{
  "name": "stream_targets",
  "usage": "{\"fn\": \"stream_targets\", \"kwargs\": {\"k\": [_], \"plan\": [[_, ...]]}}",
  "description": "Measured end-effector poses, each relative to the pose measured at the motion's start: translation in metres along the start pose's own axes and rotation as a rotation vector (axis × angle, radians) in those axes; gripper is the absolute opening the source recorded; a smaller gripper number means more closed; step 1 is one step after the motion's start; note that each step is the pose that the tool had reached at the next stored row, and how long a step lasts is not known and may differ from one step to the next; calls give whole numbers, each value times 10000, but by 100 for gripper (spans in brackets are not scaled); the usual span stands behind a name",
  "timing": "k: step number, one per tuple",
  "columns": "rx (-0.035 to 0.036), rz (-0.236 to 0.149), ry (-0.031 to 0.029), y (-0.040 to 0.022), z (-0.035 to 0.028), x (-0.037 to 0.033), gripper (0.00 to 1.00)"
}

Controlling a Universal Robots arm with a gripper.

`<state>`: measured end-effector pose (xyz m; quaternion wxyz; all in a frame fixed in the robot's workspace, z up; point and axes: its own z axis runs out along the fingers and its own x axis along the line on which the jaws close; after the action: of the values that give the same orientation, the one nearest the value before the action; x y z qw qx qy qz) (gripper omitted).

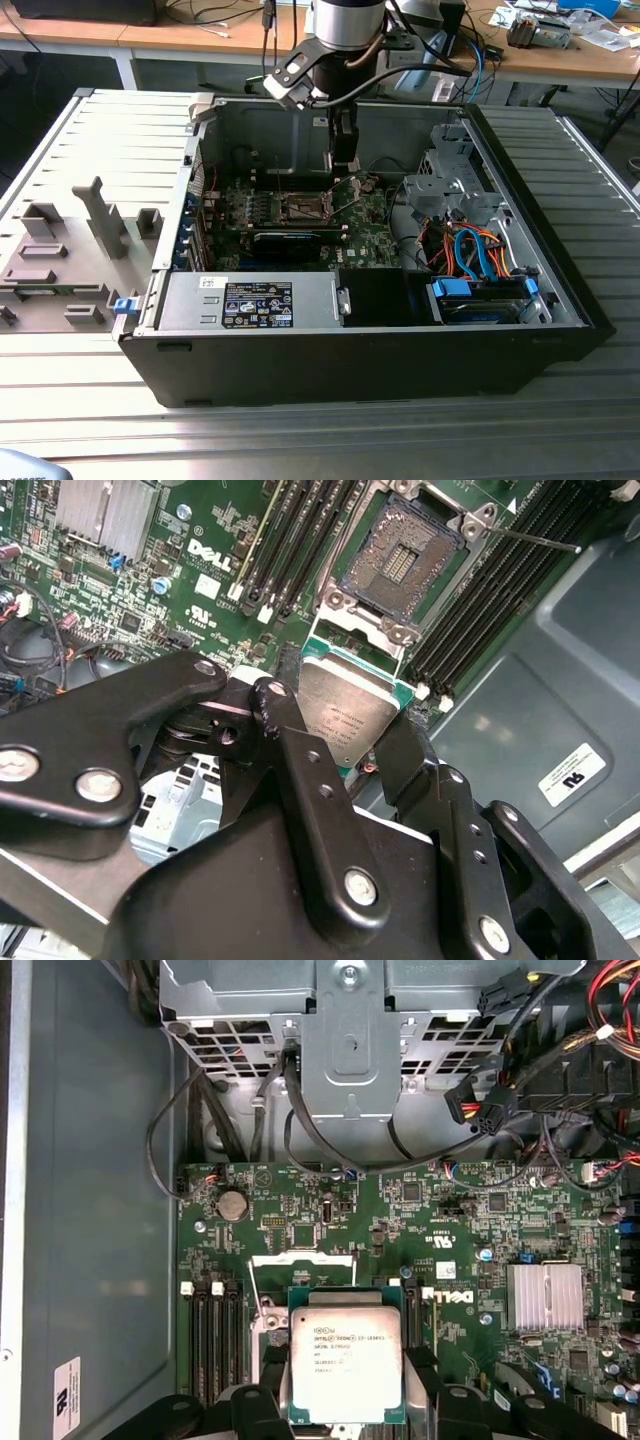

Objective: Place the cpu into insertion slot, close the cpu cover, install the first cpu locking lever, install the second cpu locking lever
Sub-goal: 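Place the cpu into insertion slot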

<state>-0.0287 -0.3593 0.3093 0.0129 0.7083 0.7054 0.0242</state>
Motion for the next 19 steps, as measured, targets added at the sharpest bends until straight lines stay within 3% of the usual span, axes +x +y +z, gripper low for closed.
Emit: {"fn": "stream_targets", "kwargs": {"k": [19], "plan": [[0,0,0,-46,23,-1,54]]}}
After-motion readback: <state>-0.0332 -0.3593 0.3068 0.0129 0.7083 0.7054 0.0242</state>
